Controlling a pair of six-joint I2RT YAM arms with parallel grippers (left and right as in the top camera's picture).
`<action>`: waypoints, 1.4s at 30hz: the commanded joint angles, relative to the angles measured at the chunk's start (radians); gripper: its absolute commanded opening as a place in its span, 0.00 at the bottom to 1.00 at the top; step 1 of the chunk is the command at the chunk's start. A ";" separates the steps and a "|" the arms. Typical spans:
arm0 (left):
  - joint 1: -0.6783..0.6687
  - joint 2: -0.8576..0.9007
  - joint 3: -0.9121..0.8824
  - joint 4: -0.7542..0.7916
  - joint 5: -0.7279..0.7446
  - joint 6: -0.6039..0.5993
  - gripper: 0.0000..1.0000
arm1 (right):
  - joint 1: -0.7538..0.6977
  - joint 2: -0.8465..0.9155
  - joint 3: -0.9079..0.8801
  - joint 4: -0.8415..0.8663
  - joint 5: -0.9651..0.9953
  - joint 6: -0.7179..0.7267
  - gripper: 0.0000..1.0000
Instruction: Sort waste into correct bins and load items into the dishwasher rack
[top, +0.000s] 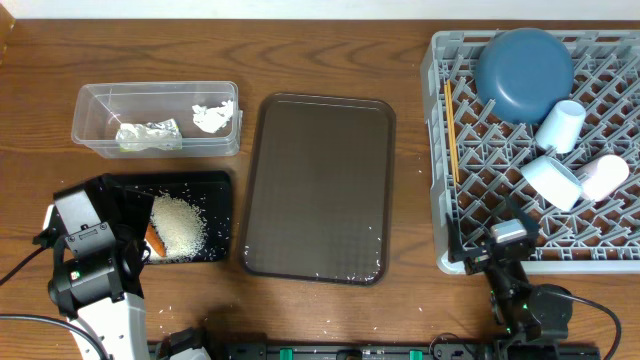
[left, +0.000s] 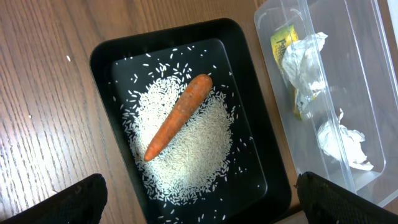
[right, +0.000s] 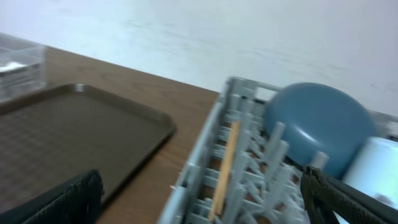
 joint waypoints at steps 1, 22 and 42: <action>0.006 0.001 0.000 -0.003 -0.005 -0.010 1.00 | -0.037 -0.007 -0.001 -0.006 0.015 -0.013 0.99; 0.006 0.001 0.000 -0.003 -0.005 -0.009 1.00 | -0.043 -0.007 -0.001 -0.005 0.017 -0.012 0.99; 0.005 0.006 0.000 -0.070 -0.020 0.007 1.00 | -0.043 -0.007 -0.001 -0.006 0.017 -0.012 0.99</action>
